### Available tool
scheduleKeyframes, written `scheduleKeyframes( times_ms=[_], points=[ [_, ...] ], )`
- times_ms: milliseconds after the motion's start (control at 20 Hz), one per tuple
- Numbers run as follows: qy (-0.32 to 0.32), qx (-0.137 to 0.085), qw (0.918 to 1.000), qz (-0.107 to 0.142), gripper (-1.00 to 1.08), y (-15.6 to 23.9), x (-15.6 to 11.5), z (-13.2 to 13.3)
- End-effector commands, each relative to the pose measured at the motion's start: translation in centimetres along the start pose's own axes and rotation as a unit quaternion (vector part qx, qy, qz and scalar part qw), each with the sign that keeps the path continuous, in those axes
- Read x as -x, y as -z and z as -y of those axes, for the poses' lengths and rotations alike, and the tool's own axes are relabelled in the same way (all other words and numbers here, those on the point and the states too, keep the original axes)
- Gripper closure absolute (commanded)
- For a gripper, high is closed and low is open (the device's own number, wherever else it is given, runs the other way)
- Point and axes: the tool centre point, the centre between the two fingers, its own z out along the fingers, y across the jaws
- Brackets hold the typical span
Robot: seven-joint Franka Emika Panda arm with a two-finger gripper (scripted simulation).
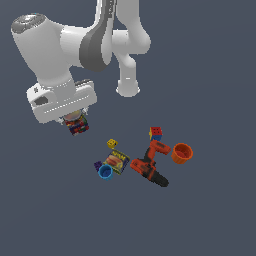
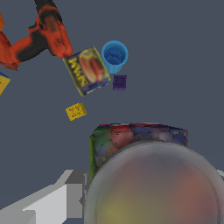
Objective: Pick up a designated object from a clutter of objects.
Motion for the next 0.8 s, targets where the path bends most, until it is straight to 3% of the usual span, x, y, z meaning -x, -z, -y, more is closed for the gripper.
scheduleKeyframes(
  times_ms=[0,750],
  points=[
    [0.000,0.001,1.0000,-0.001,1.08,2.2,-0.6,-1.0],
    [0.001,0.000,1.0000,-0.002,1.08,11.8,-3.6,-6.1]
  ],
)
